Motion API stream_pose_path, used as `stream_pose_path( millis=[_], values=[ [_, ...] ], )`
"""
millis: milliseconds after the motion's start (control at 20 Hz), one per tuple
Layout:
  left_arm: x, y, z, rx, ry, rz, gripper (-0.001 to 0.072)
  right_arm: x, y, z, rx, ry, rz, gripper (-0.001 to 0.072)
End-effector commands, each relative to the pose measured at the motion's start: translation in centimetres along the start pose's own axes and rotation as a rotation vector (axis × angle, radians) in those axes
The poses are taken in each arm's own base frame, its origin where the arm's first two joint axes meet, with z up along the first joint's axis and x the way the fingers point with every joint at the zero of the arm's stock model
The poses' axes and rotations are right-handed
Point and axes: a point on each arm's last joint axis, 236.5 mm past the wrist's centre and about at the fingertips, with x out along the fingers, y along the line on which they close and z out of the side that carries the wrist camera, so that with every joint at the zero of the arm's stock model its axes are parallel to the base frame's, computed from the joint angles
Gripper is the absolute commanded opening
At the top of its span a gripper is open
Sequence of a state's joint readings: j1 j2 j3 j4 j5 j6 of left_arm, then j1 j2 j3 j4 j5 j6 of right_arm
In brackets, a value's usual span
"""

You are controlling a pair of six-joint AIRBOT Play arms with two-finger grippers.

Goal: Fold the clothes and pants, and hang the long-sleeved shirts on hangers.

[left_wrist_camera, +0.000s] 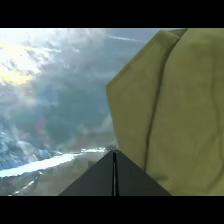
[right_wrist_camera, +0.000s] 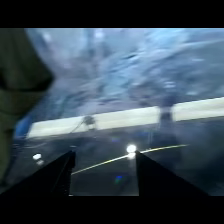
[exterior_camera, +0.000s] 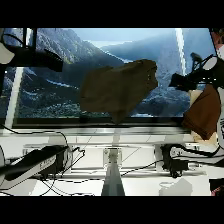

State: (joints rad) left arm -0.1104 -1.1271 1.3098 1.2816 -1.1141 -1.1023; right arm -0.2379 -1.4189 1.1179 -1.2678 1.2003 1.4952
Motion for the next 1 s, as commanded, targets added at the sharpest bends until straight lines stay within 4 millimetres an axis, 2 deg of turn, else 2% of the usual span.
stream_pose_path(
  millis=[0, 200, 350, 400, 500, 550, 600, 650, 800, 900, 950],
  values=[
    [1.4, -0.1, -0.6, -0.017, 0.030, -0.022, 0.0012, 3.9, 4.0, -0.3, 0.031, 0.054, 0.184, 0.0448],
    [2.5, 0.1, -1.1, -0.024, 0.055, -0.030, 0.0012, 7.3, 6.3, 0.7, 0.052, 0.038, 0.225, 0.0457],
    [3.1, 0.7, -1.1, -0.094, 0.054, -0.019, 0.0012, 8.6, 7.4, 2.1, 0.059, -0.020, 0.232, 0.0448],
    [3.3, 1.1, -1.2, -0.126, 0.055, -0.012, 0.0012, 8.8, 7.6, 2.4, 0.053, -0.037, 0.229, 0.0406],
    [3.1, 2.5, -1.6, -0.186, 0.056, 0.008, 0.0012, 8.7, 8.1, 2.6, 0.016, -0.052, 0.230, 0.0121],
    [2.9, 3.2, -1.8, -0.210, 0.055, 0.020, 0.0012, 8.4, 8.2, 2.8, -0.013, -0.062, 0.230, 0.0086],
    [2.6, 4.2, -2.1, -0.230, 0.055, 0.034, 0.0012, 7.6, 8.3, 3.0, -0.052, -0.077, 0.228, 0.0036],
    [2.3, 5.1, -2.6, -0.250, 0.062, 0.046, 0.0012, 6.6, 8.5, 3.5, -0.088, -0.101, 0.220, 0.0024],
    [1.6, 6.8, -5.3, -0.333, 0.124, 0.039, 0.0011, 1.4, 8.9, 5.4, -0.196, -0.226, 0.169, 0.0018],
    [2.2, 5.8, -7.9, -0.415, 0.169, -0.055, 0.0011, -2.5, 8.7, 5.9, -0.266, -0.314, 0.112, 0.0018],
    [2.9, 4.4, -9.2, -0.450, 0.183, -0.134, 0.0011, -4.1, 8.5, 5.6, -0.298, -0.338, 0.082, 0.0018]
  ],
)
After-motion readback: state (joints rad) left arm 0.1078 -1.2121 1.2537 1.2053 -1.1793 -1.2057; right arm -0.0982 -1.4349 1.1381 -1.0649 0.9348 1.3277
